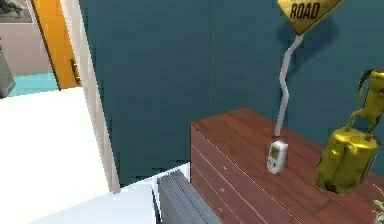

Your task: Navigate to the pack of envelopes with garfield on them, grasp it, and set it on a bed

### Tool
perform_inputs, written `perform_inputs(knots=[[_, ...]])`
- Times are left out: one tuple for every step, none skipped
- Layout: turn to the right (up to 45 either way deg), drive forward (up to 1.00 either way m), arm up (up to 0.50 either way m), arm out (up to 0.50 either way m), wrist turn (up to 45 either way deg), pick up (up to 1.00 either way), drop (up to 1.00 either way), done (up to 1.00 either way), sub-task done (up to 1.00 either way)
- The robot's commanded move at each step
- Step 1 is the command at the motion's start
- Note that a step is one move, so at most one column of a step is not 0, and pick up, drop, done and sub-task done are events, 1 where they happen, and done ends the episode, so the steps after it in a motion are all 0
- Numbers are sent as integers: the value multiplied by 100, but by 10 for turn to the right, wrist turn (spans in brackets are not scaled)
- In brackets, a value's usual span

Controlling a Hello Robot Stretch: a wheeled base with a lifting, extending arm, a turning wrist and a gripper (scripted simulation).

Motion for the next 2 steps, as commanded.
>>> perform_inputs(knots=[[-90,0,0,0,0,0,0,0,0],[-450,0,0,0,0,0,0,0,0]])
